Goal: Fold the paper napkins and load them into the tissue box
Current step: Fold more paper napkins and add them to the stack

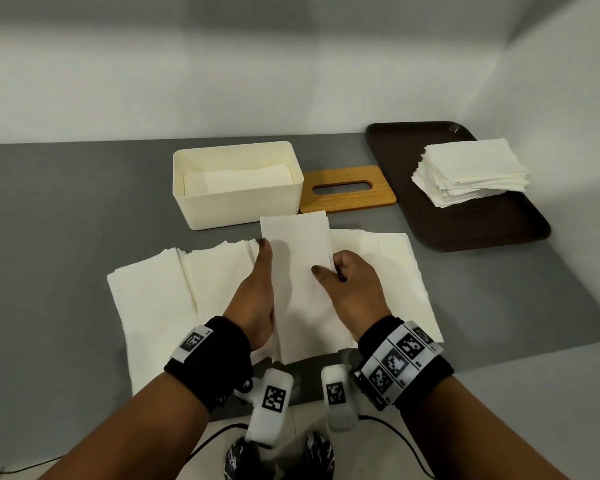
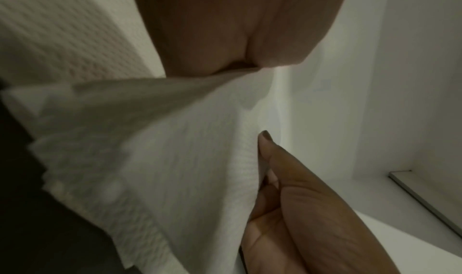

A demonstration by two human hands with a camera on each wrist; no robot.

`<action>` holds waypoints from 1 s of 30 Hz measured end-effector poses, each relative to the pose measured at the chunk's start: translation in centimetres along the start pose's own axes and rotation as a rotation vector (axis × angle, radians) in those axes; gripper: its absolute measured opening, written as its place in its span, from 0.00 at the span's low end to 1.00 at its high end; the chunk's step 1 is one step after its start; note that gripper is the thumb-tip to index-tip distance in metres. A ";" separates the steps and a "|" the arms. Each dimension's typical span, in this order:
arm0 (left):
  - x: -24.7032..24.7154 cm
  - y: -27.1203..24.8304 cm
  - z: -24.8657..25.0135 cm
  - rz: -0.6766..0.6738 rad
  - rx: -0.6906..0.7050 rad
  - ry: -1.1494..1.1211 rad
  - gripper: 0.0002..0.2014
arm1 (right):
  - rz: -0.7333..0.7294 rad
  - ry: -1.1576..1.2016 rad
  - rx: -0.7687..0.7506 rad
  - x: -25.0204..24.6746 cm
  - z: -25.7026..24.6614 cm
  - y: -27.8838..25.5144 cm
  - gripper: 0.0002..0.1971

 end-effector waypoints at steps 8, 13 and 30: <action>-1.6 0.1 -0.2 0.002 0.066 0.047 0.16 | 0.124 -0.234 0.204 -3.2 2.5 0.1 0.14; -3.3 0.2 0.0 0.051 0.074 0.077 0.13 | 0.144 -0.528 0.501 -5.5 5.1 0.6 0.35; -5.1 0.5 -0.5 0.069 0.044 0.064 0.15 | 0.151 -0.284 0.226 -8.2 4.2 0.6 0.06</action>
Point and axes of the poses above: each hand's wrist, its own y-axis towards the middle knuckle, its own x-axis out of the palm, z = x × y, the point moved 5 cm from there along y, towards the middle knuckle, and after that the axes turned 14 degrees about -z, right-handed, at the moved point
